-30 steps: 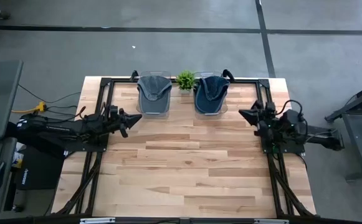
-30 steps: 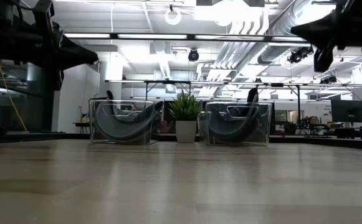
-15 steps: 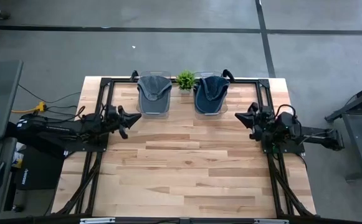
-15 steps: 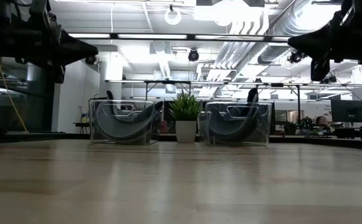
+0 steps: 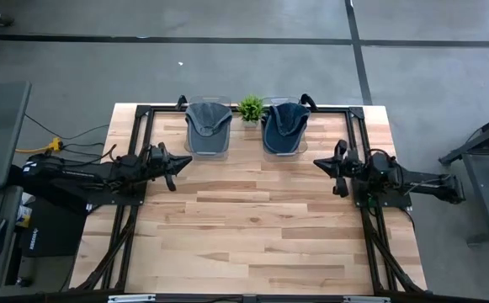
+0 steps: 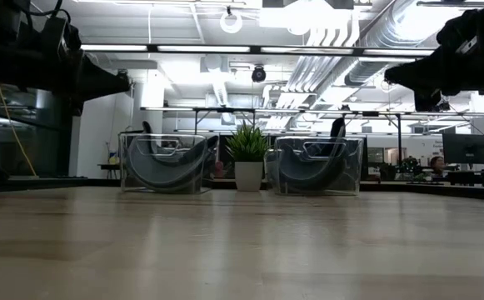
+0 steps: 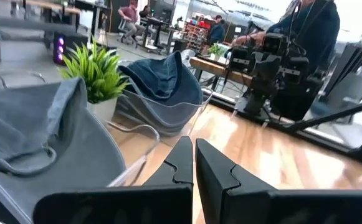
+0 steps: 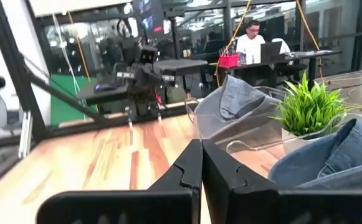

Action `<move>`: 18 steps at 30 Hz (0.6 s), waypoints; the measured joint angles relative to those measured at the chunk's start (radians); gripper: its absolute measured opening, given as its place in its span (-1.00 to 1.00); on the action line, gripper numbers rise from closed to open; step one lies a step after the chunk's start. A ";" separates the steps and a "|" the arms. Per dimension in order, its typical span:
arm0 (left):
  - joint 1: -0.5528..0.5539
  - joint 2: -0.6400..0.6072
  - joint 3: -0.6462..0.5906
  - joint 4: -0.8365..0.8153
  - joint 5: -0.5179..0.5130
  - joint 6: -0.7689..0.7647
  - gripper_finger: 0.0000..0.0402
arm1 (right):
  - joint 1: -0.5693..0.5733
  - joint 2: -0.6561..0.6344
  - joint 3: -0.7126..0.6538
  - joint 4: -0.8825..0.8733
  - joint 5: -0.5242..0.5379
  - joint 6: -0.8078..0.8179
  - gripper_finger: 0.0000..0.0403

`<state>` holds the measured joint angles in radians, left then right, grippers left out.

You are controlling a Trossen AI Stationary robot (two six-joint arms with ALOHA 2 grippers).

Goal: Pick & Place hat
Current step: Return to Home Position

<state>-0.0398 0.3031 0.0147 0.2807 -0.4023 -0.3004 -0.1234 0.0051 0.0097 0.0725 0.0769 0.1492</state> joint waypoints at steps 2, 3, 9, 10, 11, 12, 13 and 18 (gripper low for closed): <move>0.000 0.000 0.000 0.000 0.000 0.053 -1.00 | 0.000 0.000 0.000 -0.013 -0.010 -0.027 -1.00; 0.000 0.000 0.000 0.000 0.000 0.078 -1.00 | 0.000 0.000 0.000 -0.022 -0.015 -0.034 -1.00; 0.000 0.000 0.000 -0.002 -0.002 0.140 -1.00 | 0.000 0.000 0.000 -0.039 -0.021 -0.021 -1.00; 0.000 0.000 0.000 -0.009 -0.002 0.141 -1.00 | 0.000 0.000 0.000 -0.039 -0.021 -0.021 -1.00; 0.000 0.000 0.000 -0.024 -0.002 0.142 -1.00 | 0.000 0.000 0.000 -0.040 -0.021 -0.020 -1.00; 0.000 0.000 0.000 -0.043 -0.002 0.140 -1.00 | 0.000 0.001 0.000 -0.041 -0.021 -0.021 -1.00; 0.000 0.000 0.000 -0.064 0.002 0.138 -1.00 | 0.000 0.001 0.000 -0.041 -0.021 -0.020 -1.00; 0.000 0.000 0.000 -0.143 0.044 0.132 -1.00 | 0.000 0.001 0.000 -0.044 -0.020 -0.020 -1.00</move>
<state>-0.0395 0.3033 0.0143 0.1380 -0.3578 -0.1683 -0.1234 0.0063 0.0093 0.0289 0.0570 0.1287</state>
